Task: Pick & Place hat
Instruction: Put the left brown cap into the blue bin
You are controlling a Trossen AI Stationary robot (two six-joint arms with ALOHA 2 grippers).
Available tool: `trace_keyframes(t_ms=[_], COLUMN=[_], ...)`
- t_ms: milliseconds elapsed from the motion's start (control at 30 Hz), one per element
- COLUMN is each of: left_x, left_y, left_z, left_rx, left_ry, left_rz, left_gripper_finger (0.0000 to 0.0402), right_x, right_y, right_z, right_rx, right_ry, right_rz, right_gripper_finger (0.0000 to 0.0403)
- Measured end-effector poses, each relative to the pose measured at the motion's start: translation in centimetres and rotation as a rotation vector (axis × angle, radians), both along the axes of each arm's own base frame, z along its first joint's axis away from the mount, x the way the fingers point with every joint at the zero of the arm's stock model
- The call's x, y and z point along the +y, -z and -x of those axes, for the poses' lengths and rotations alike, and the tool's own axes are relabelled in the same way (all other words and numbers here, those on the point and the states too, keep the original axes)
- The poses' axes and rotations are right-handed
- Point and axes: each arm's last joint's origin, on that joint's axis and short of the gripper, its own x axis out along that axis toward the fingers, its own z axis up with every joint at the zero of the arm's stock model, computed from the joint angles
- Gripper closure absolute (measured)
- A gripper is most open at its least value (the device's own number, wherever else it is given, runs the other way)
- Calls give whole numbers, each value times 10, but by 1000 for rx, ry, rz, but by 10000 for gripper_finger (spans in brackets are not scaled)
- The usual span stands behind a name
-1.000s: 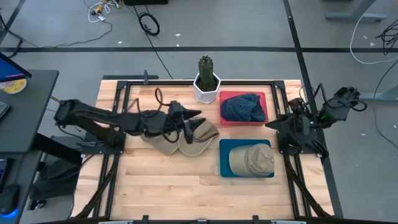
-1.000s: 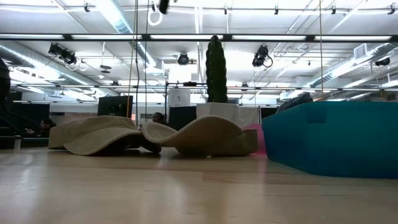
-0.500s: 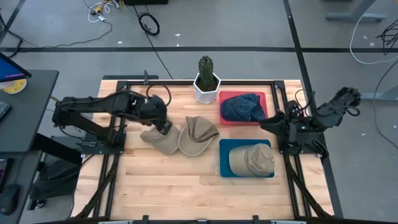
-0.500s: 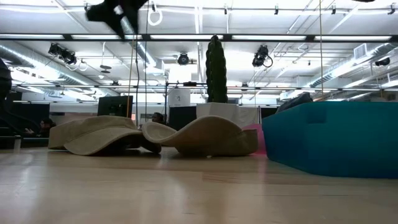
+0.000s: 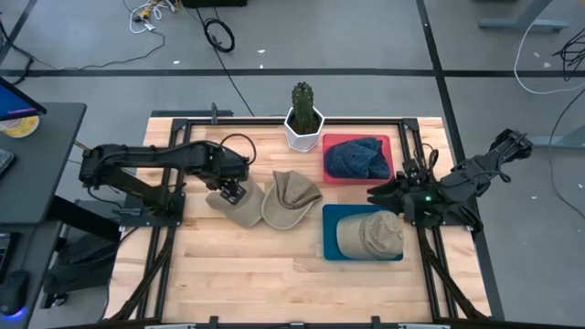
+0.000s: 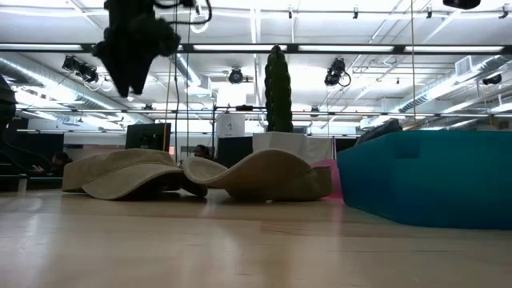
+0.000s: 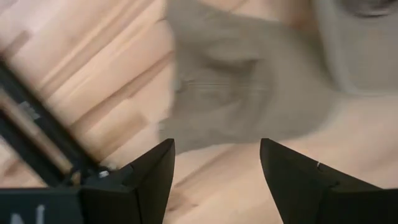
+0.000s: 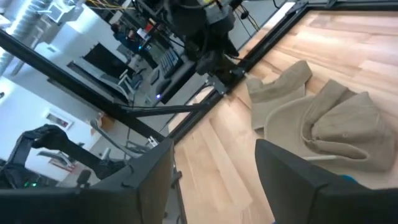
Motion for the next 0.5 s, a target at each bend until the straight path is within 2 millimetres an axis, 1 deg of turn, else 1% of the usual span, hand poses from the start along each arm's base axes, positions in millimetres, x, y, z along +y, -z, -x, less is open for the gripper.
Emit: trace_keyframes(t_ms=[100, 333, 500], left_x=[7, 27, 43], left_y=[16, 57, 78], left_z=[5, 11, 21], left_rx=[53, 58, 67], left_ry=[-62, -139, -238], left_rz=[-22, 90, 141], left_gripper_finger=[161, 163, 163], right_x=[2, 3, 2], right_y=[1, 1, 1], right_z=[-3, -4, -5], right_rx=[1, -3, -3], right_ry=[1, 6, 13], right_rz=[-7, -23, -27], right_gripper_finger=[175, 175, 175])
